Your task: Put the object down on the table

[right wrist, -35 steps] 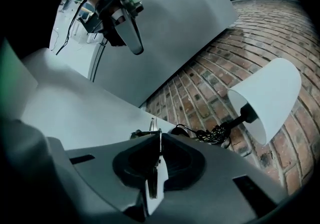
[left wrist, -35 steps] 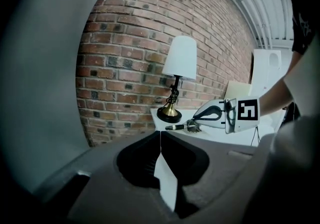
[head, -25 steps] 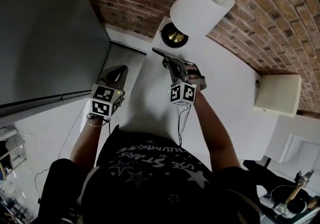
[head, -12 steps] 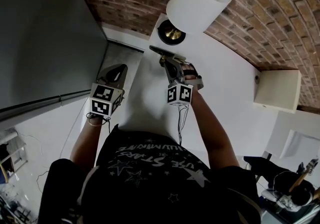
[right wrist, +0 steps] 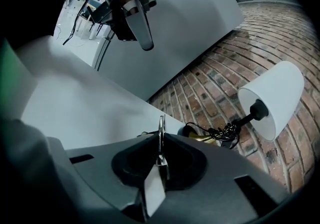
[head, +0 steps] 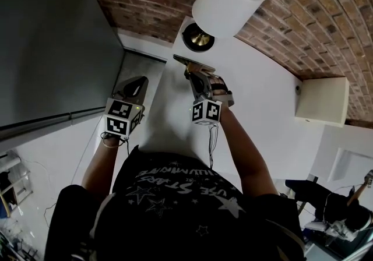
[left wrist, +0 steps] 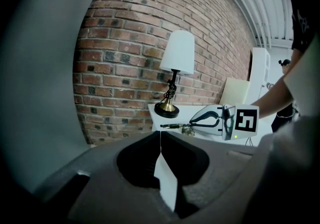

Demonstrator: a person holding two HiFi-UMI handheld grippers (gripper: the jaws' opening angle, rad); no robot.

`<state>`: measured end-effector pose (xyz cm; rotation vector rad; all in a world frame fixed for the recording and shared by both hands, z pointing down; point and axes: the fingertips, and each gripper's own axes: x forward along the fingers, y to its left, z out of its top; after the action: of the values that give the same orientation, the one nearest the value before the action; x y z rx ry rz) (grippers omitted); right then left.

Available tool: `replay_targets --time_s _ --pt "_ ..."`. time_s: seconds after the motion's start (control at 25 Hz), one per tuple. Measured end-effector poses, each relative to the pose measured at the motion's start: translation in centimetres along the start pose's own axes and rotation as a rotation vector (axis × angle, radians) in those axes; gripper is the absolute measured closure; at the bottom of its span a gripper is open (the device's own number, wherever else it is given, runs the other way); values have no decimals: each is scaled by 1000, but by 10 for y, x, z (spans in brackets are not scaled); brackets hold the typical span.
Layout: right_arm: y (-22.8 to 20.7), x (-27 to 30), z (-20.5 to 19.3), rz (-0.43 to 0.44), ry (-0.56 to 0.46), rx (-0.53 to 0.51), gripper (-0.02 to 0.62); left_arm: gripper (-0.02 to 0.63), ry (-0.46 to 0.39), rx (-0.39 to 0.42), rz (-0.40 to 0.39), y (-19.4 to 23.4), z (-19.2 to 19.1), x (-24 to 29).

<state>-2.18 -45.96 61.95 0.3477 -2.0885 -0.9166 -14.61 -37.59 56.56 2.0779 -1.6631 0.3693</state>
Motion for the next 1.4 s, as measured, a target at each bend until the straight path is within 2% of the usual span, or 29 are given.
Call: replay_targets --time_s 0.08,0.2,0.52,0.72,0.96,1.16,1.4 --pt "3 -2 -1 11 9 18 550 584 -5 4 -3 -2 0 0" --pt "6 -6 -1 29 28 53 489 584 -18 13 -6 -3 3 0" --pt "4 -53 0 -63 49 173 477 585 -51 41 -24 -22 13 -22" --pt "0 -101 -4 -173 79 295 503 586 -81 86 -44 -47 18 -44" --pt "-8 -167 2 -323 71 510 546 584 -130 115 -80 -87 24 -80" --pt "-1 -224 18 -384 31 627 588 584 -146 147 -116 -123 14 -114" --pt "24 -287 38 -428 0 684 592 586 -151 169 -166 -165 -6 -151"
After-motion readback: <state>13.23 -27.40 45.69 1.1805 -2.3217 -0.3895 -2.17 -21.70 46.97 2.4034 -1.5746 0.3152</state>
